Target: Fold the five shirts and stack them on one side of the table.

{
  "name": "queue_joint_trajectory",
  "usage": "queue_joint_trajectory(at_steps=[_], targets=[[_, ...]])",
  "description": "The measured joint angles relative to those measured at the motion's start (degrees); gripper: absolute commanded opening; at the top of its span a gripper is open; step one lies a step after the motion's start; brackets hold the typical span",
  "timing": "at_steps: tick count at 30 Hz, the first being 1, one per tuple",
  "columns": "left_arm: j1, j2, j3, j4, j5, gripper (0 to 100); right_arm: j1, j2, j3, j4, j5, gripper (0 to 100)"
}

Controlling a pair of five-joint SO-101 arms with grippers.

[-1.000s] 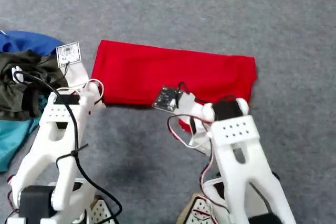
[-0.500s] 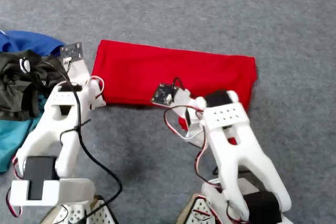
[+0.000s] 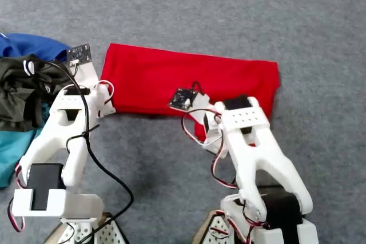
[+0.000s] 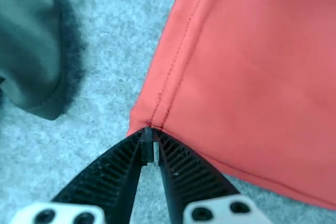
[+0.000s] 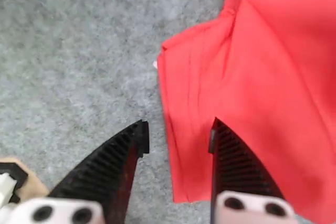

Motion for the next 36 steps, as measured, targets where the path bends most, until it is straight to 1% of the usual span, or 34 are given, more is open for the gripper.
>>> queue_joint_trajectory(at_steps=[6,10,17,23,30,33,36], targets=[[0.0,0.0,0.0,0.0,0.0,2,0.0,0.0,5.3,-2.6,1.2,20.7],[0.0,0.0,0.0,0.0,0.0,2,0.0,-0.5,8.6,-6.7,1.2,20.7],[0.0,0.0,0.0,0.0,0.0,2,0.2,-0.6,9.8,-8.8,1.2,20.4],[0.0,0.0,0.0,0.0,0.0,2,0.5,-0.6,10.1,-10.1,2.0,8.6],[0.0,0.0,0.0,0.0,0.0,2,1.5,-0.6,10.0,-10.3,2.2,6.5],[0.0,0.0,0.0,0.0,0.0,2,1.5,-0.6,10.0,-10.3,2.2,0.2],[0.0,0.0,0.0,0.0,0.0,2,1.5,-0.5,10.0,-10.7,2.2,0.5]])
